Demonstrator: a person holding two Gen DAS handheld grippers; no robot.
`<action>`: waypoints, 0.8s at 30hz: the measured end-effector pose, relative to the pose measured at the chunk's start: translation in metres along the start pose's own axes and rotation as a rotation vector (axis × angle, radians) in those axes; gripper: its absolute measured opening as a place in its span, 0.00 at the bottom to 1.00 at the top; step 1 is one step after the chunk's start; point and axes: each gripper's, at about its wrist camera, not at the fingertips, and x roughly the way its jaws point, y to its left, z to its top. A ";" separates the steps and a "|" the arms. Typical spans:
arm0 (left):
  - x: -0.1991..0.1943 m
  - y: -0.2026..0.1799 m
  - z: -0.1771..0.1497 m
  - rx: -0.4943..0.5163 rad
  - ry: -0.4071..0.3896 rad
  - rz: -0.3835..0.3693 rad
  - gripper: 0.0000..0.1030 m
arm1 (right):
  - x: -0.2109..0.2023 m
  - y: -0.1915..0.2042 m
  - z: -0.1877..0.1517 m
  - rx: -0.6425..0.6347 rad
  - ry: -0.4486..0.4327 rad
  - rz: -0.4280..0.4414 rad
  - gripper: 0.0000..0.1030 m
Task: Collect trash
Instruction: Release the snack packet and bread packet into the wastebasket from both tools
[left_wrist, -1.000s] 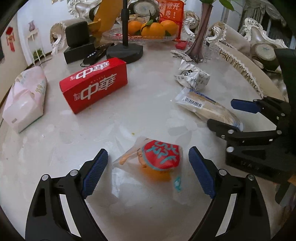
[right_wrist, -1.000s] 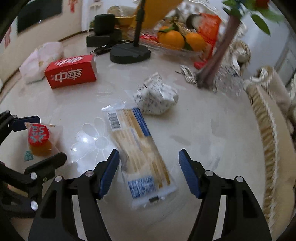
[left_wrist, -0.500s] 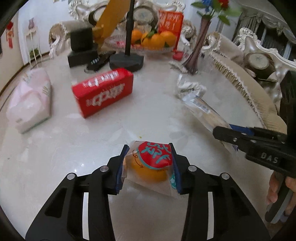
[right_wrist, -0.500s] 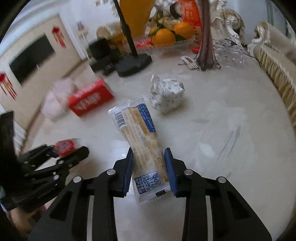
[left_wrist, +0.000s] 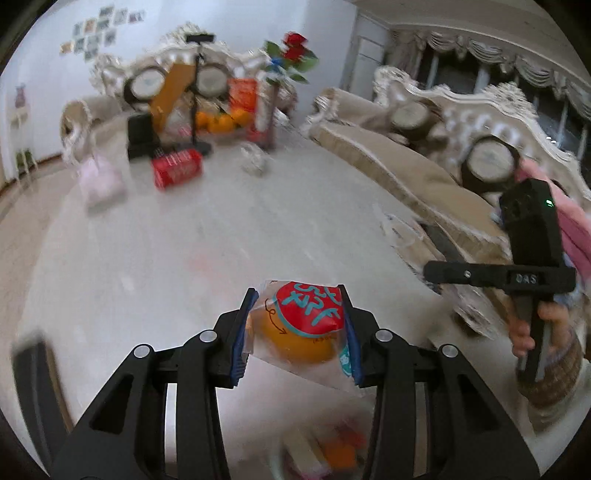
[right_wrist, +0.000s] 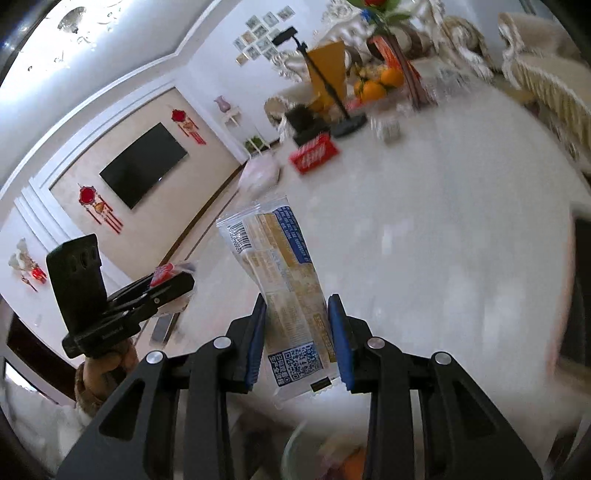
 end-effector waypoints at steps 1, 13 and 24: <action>-0.006 -0.008 -0.016 -0.016 0.023 -0.021 0.40 | -0.006 0.004 -0.016 0.014 0.022 0.006 0.31; 0.063 -0.023 -0.178 -0.234 0.417 -0.015 0.40 | 0.050 -0.019 -0.141 0.163 0.366 -0.178 0.31; 0.113 -0.023 -0.209 -0.171 0.517 0.041 0.56 | 0.079 -0.019 -0.167 0.078 0.417 -0.302 0.32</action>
